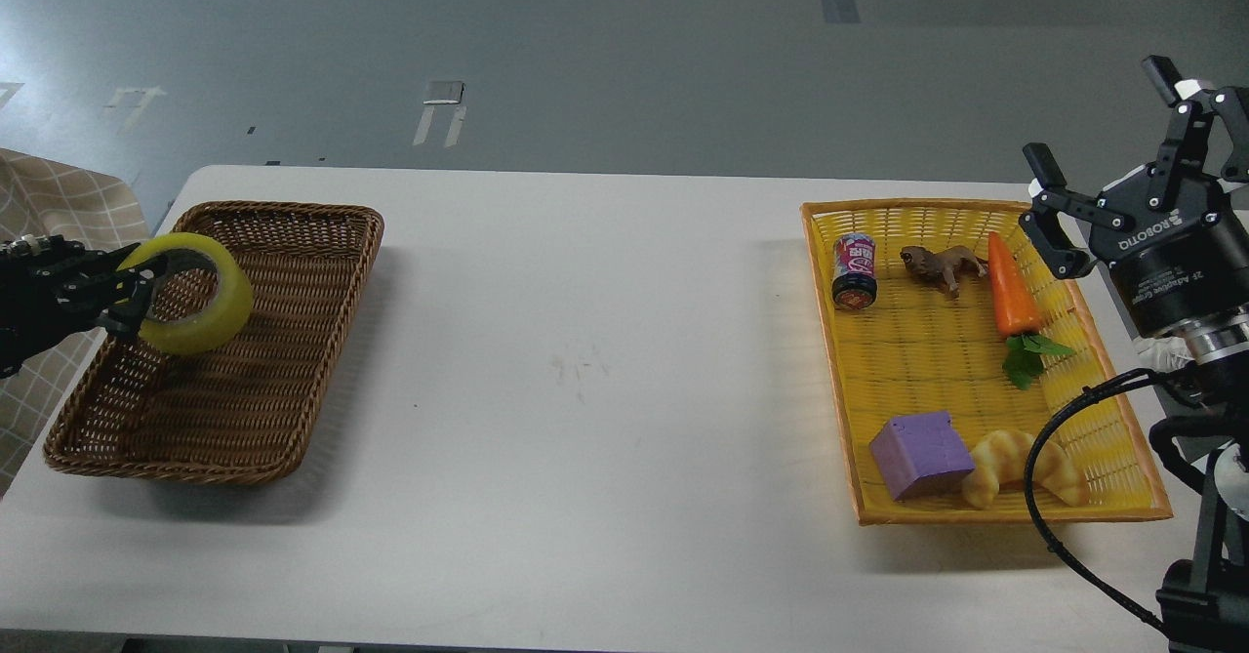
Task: Place and transfer tape with both arms
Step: 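Lower the tape roll into the basket and open the left gripper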
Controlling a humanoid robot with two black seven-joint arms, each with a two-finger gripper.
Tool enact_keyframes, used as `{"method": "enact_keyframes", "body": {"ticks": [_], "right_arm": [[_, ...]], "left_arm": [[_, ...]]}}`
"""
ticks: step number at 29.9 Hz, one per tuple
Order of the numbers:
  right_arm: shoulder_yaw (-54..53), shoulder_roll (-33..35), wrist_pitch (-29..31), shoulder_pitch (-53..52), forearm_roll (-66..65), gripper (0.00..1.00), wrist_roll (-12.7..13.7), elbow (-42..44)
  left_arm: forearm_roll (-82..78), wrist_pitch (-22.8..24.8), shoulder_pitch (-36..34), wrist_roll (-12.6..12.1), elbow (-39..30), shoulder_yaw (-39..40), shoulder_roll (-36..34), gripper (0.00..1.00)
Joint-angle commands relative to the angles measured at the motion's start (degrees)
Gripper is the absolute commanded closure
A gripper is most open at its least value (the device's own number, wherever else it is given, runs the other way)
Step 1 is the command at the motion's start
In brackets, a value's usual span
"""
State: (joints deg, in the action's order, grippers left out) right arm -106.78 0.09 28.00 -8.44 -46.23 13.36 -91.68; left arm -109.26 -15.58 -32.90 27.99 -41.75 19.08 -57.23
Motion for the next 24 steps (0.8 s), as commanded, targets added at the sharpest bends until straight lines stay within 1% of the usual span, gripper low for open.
{"method": "enact_keyframes", "body": {"ticks": [1, 3, 4, 5, 6, 7, 10, 11, 12, 13, 15, 16, 24], "right_arm": [[0.0, 0.0, 0.0, 0.0, 0.0, 0.00, 0.0, -0.2], [-0.1, 0.0, 0.0, 0.0, 0.1, 0.00, 0.0, -0.2], [0.0, 0.0, 0.0, 0.1, 0.0, 0.00, 0.0, -0.2], [0.0, 0.0, 0.0, 0.1, 0.0, 0.00, 0.0, -0.1], [0.0, 0.0, 0.0, 0.3, 0.0, 0.00, 0.0, -0.1], [0.0, 0.0, 0.0, 0.7, 0.0, 0.00, 0.0, -0.1], [0.0, 0.0, 0.0, 1.3, 0.0, 0.00, 0.0, -0.1], [0.0, 0.0, 0.0, 1.5, 0.0, 0.00, 0.0, -0.1], [0.0, 0.0, 0.0, 1.6, 0.0, 0.00, 0.0, -0.1], [0.0, 0.0, 0.0, 1.6, 0.0, 0.00, 0.0, -0.1], [0.0, 0.0, 0.0, 1.7, 0.0, 0.00, 0.0, 0.0], [0.0, 0.0, 0.0, 1.6, 0.0, 0.00, -0.1, 0.0], [0.0, -0.1, 0.0, 1.6, 0.0, 0.00, 0.0, 0.2]], "left_arm": [[2.8, -0.2, 0.0, 0.0, 1.7, -3.1, 2.4, 0.97], [3.8, -0.2, 0.0, 0.0, 2.4, -3.5, 2.9, 0.95], [4.7, -0.2, 0.0, 0.0, 2.6, -3.6, 3.1, 0.89], [5.1, -0.1, 0.0, 0.0, 2.6, -3.7, 3.1, 0.86], [5.6, 0.1, 0.0, 0.0, 2.6, -3.7, 3.1, 0.80], [6.2, 0.3, 0.0, 0.0, 2.6, -3.6, 3.1, 0.68], [7.7, 0.4, 0.0, 0.0, 2.6, -3.7, 3.3, 0.48], [7.9, 0.4, 0.0, 0.0, 2.6, -3.7, 3.4, 0.46], [8.4, 0.4, 0.0, 0.0, 2.7, -3.7, 3.6, 0.37], [9.1, 0.4, 0.0, 0.0, 2.7, -3.7, 3.7, 0.26], [10.2, 0.5, -0.1, 0.0, 2.7, -3.7, 3.8, 0.13], [11.6, 0.5, 0.0, 0.0, 2.7, -3.6, 4.1, 0.03], [22.0, -0.2, -0.8, 0.0, 2.6, -2.8, 5.9, 0.02]]}}
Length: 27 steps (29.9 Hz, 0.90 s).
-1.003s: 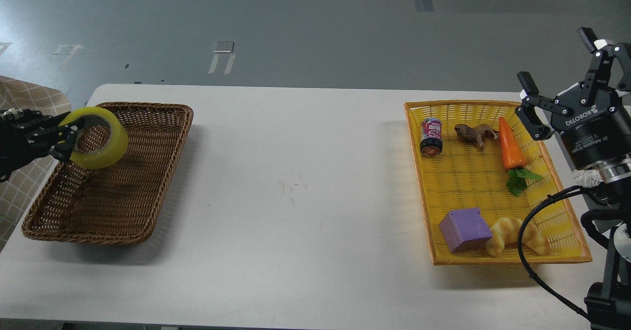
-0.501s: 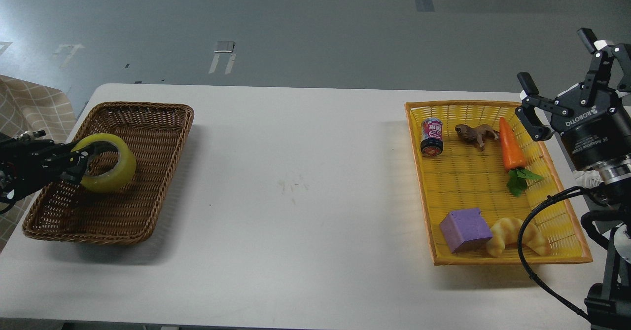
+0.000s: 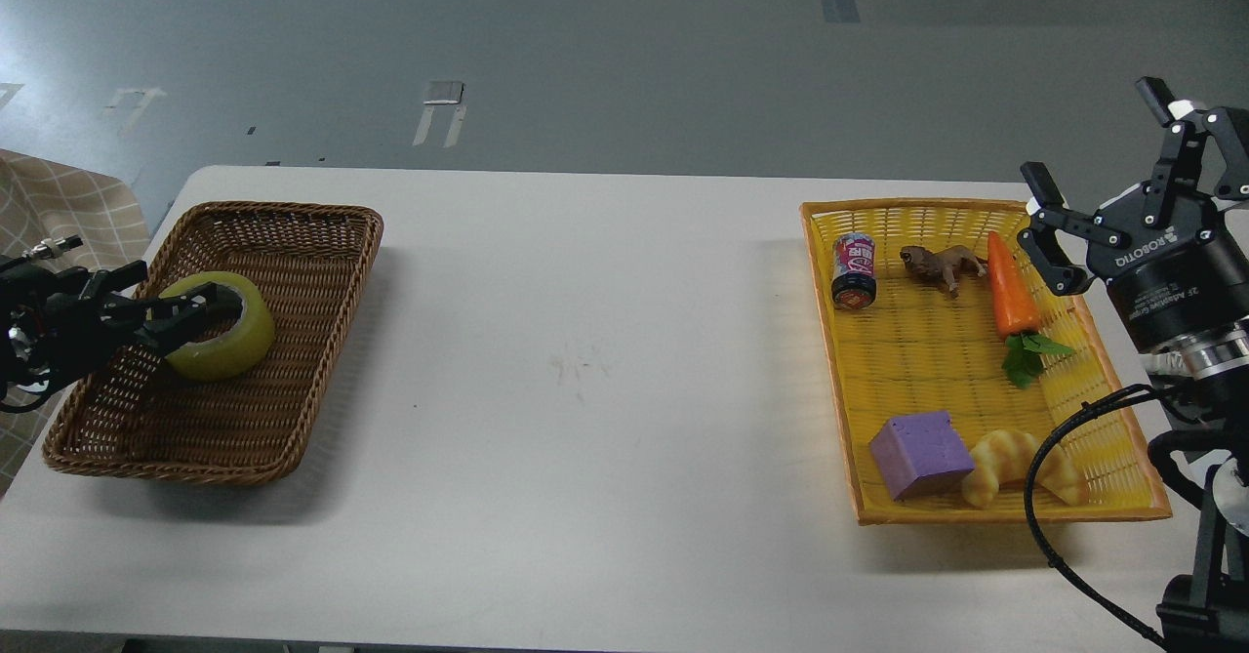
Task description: Place and transfer tape with both arms
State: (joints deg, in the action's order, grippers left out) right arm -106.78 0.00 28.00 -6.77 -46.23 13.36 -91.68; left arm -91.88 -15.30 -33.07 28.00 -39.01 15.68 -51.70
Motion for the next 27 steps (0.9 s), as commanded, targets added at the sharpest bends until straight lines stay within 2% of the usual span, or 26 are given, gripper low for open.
{"method": "enact_keyframes", "body": {"ticks": [1, 5, 9, 14, 18, 19, 21, 23, 24, 26, 27], "right_arm": [[0.0, 0.0, 0.0, -0.1, 0.0, 0.00, 0.0, 0.2], [0.0, 0.1, 0.0, -0.1, 0.0, 0.00, 0.0, 0.3], [-0.2, 0.1, 0.0, -0.9, 0.1, 0.00, 0.0, 0.5], [0.0, 0.7, 0.0, -3.3, 0.0, 0.00, 0.5, 0.7], [0.3, 0.9, 0.0, -5.7, -0.4, 0.00, 0.8, 0.8], [0.4, 1.0, 0.0, -7.1, -0.6, 0.00, 0.9, 1.4], [0.5, 1.1, 0.0, -9.5, -0.6, 0.00, 1.0, 3.9], [0.5, 1.3, 0.0, -13.2, -0.7, 0.00, 1.2, 6.2], [0.5, 1.3, 0.0, -13.2, -0.7, 0.00, 1.2, 6.2], [0.6, 1.4, 0.0, -15.2, -0.8, 0.00, 2.4, 7.0], [0.7, 1.2, 0.0, -15.5, -0.8, 0.00, 2.6, 7.0]], "left_arm": [[8.3, -0.5, -1.1, 0.0, -0.2, 0.8, 0.9, 0.02], [20.2, -1.0, -4.4, 0.0, -1.2, 0.8, 4.3, 0.02], [41.4, -0.7, -5.9, 0.0, -7.3, 1.6, 5.6, 0.02], [54.9, 0.2, -6.6, 0.0, -12.2, 2.4, 7.0, 0.02], [60.2, 0.4, -7.1, 0.0, -17.8, 9.3, 9.4, 0.02], [62.7, 0.5, -7.0, 0.0, -21.2, 12.9, 9.7, 0.02], [64.4, 1.8, -6.6, 0.0, -26.5, 16.9, 9.7, 0.02], [64.5, 6.9, -6.5, 0.0, -32.0, 20.5, 9.2, 0.02], [64.5, 6.9, -6.5, 0.0, -32.0, 20.5, 9.2, 0.02], [64.5, 12.5, -6.5, 0.0, -36.6, 24.5, 9.7, 0.02], [64.5, 13.5, -6.5, 0.0, -37.5, 25.4, 10.0, 0.02]]}}
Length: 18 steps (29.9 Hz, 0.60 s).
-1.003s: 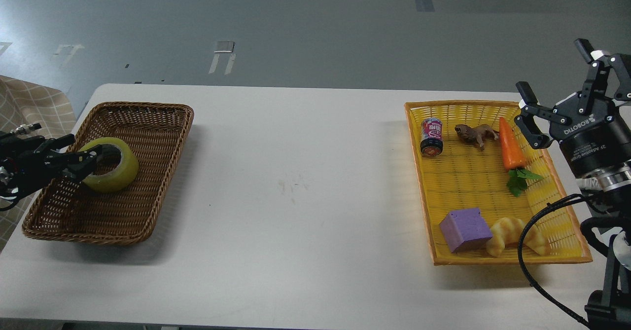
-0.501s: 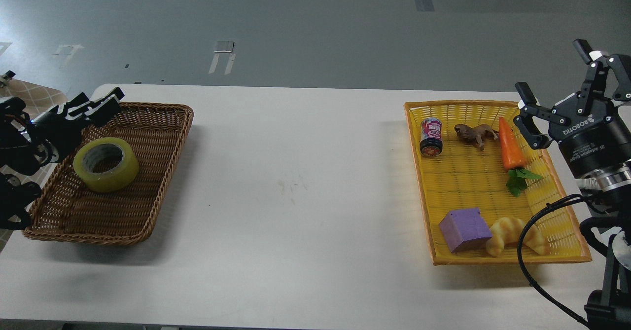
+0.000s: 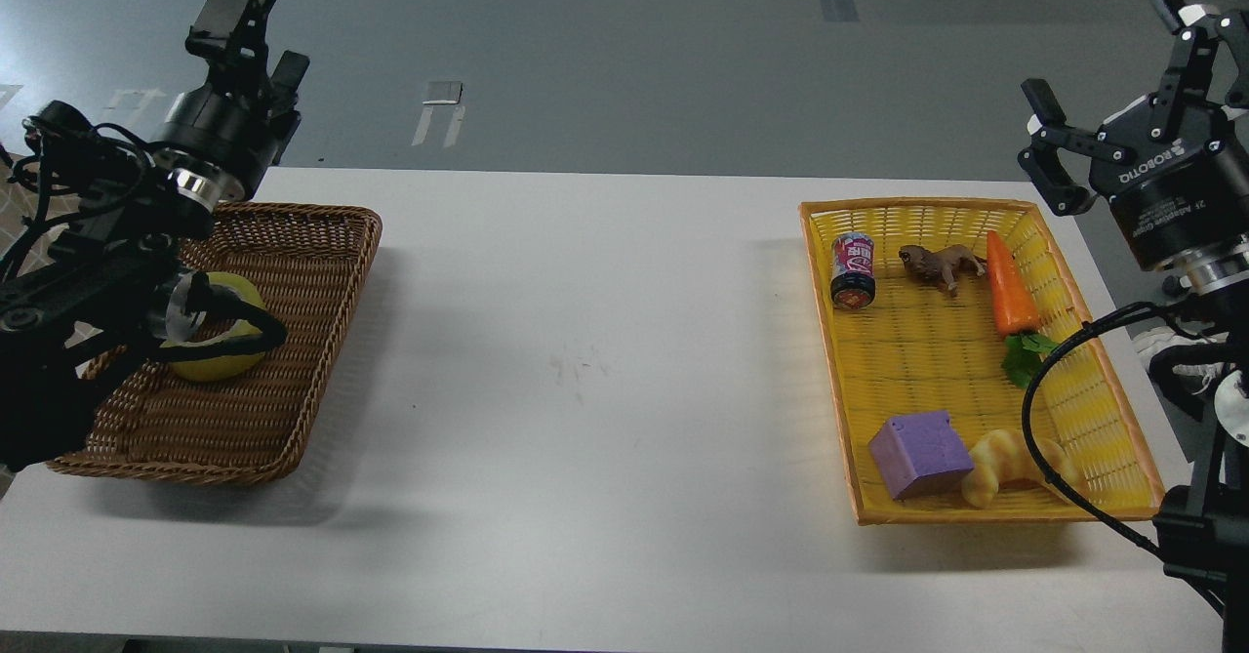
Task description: Place and transfer tape with both arms
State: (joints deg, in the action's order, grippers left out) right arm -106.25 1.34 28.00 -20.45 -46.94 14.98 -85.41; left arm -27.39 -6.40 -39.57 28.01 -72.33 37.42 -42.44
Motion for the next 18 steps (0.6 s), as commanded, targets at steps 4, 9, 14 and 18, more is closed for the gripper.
{"method": "enact_keyframes", "body": {"ticks": [4, 9, 14, 18], "right_arm": [[4.5, -0.6, 0.0, -3.5, -0.1, 0.00, 1.0, 2.7], [8.3, -1.3, 0.0, -6.2, 0.2, 0.00, 0.8, 5.1], [8.7, -1.3, 0.0, -5.7, 0.3, 0.00, 0.8, 3.1], [8.5, -1.3, 0.0, -5.7, 0.4, 0.00, 0.5, 2.9]], "left_arm": [[0.2, 8.2, -0.3, -0.5, -6.0, 5.9, 5.2, 0.02], [2.3, 12.3, 0.3, -5.0, -6.4, 14.7, 15.8, 0.02], [0.0, 11.9, 7.6, -6.6, -7.3, 21.6, 28.3, 0.02], [-3.4, 12.6, 10.6, -8.7, -8.6, 24.7, 32.5, 0.02]]}}
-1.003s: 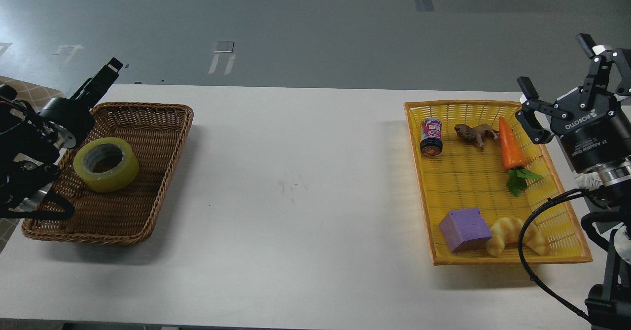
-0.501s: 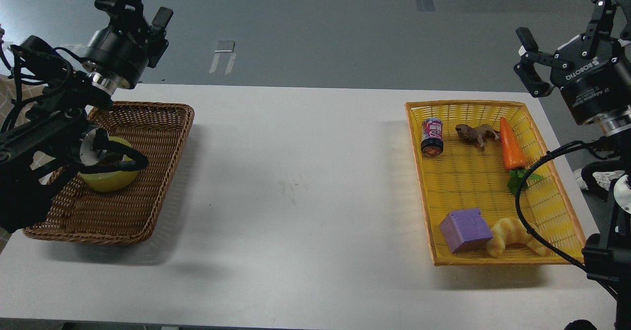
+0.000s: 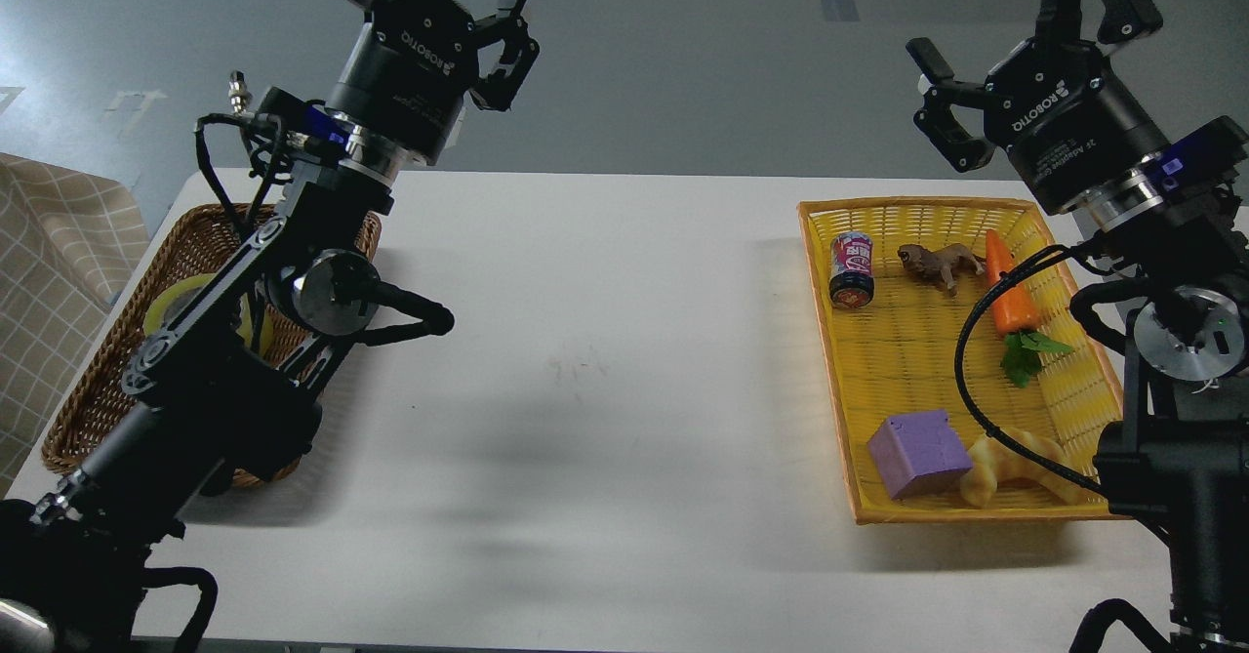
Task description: Place and transfer tape with both arms
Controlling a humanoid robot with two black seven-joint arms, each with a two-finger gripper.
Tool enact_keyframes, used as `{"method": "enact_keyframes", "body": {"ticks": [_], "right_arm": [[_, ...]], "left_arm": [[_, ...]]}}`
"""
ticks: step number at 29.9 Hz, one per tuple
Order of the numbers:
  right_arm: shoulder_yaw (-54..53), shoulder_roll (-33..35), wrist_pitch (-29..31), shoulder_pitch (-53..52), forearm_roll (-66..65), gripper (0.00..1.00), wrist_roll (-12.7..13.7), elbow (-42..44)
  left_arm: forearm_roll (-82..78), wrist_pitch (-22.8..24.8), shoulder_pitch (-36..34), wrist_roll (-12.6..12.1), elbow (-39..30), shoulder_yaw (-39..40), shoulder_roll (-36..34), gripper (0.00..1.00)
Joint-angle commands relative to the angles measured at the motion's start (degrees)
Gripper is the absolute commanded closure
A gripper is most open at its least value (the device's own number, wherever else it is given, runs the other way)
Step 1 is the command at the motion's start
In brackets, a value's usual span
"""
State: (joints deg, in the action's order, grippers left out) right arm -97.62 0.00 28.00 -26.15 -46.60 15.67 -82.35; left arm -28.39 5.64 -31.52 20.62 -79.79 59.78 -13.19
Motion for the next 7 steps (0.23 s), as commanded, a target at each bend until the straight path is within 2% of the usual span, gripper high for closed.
{"method": "enact_keyframes", "body": {"ticks": [1, 7], "right_arm": [[-0.1, 0.0, 0.0, -0.3, -0.1, 0.00, -0.2, -0.1], [0.3, 0.0, 0.0, -0.4, 0.1, 0.00, -0.3, -0.7]], "left_arm": [[-2.7, 0.9, 4.6, -1.5, -2.4, 3.1, 4.4, 0.02], [-2.8, 1.5, 7.1, -1.7, -4.0, 5.1, 6.1, 0.02]]}}
